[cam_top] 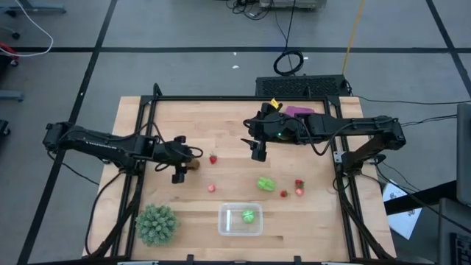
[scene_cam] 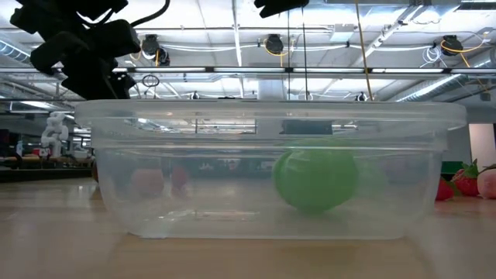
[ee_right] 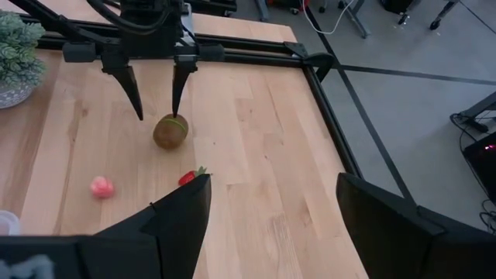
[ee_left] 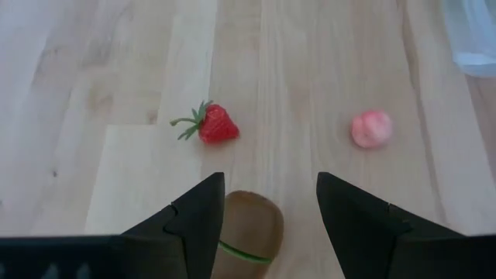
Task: Pick and placing Produce into tupperware
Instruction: Put the brown kiwi into the transparent bin
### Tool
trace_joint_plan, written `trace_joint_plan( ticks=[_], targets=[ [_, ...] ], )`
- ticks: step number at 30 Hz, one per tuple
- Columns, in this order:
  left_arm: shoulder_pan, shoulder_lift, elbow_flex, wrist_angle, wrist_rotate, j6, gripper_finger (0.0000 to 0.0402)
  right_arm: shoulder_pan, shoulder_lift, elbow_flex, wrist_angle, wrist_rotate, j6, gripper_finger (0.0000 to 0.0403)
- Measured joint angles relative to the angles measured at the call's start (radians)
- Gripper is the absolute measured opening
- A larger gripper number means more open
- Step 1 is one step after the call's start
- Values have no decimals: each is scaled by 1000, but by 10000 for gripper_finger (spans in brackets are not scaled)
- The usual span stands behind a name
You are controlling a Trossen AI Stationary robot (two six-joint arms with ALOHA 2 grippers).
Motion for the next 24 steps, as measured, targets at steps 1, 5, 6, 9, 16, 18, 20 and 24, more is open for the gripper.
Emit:
trace_joint_plan(
  ticks=[1,5,6,9,16,18,20,24],
  targets=[
    [0,0,0,-1,1,-10,212,0,0,0,0,0,0,267],
    [0,0,0,-36,-17,-31,212,0,0,0,0,0,0,267],
    [0,0,0,-50,-24,-30,212,0,0,0,0,0,0,267],
    [0,0,0,-63,-45,-28,212,0,0,0,0,0,0,267],
    [0,0,0,-84,-53,10,225,0,0,0,1,0,0,267],
    [0,0,0,-87,-53,5,240,0,0,0,1,0,0,267],
    [0,0,0,-95,-67,3,260,0,0,0,1,0,0,267],
    [1,1,0,-102,-109,29,301,1,0,0,1,0,0,267]
  ],
)
